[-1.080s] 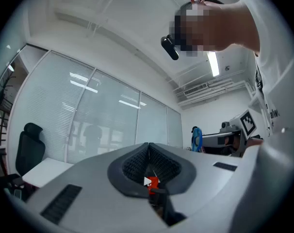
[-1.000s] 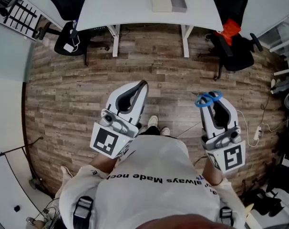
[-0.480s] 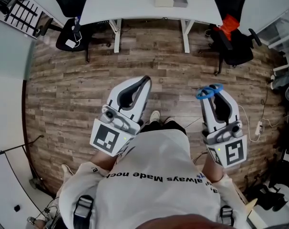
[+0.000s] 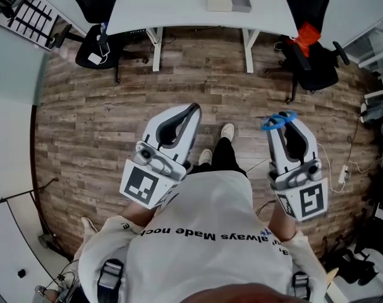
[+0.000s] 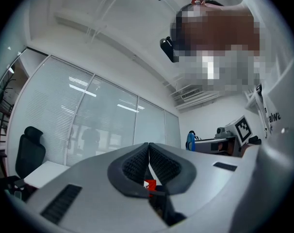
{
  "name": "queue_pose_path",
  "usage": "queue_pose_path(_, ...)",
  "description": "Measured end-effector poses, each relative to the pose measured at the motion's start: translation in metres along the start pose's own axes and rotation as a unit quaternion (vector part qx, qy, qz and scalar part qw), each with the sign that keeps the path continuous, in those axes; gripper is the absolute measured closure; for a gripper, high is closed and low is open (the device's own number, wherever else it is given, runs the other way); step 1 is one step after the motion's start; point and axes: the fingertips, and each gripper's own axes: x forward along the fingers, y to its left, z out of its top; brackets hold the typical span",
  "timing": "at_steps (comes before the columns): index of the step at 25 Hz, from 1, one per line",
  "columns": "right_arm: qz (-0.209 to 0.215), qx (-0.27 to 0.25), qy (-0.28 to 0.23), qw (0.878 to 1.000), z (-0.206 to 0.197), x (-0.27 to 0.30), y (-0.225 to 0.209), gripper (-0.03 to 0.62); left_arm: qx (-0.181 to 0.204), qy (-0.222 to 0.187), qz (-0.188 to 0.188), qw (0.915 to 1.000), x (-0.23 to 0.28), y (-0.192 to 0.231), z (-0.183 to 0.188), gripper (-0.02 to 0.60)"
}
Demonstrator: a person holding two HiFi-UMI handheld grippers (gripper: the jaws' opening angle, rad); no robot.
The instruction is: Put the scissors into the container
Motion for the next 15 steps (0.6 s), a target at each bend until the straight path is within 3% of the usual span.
queue_pose_path(15,0.012,-0.005,-0.008,1.000,-0.005,0.047,-0.089,0.497,0.011,0.003,-0.003,0.9999,0.095,0.022,-0.017,0.561)
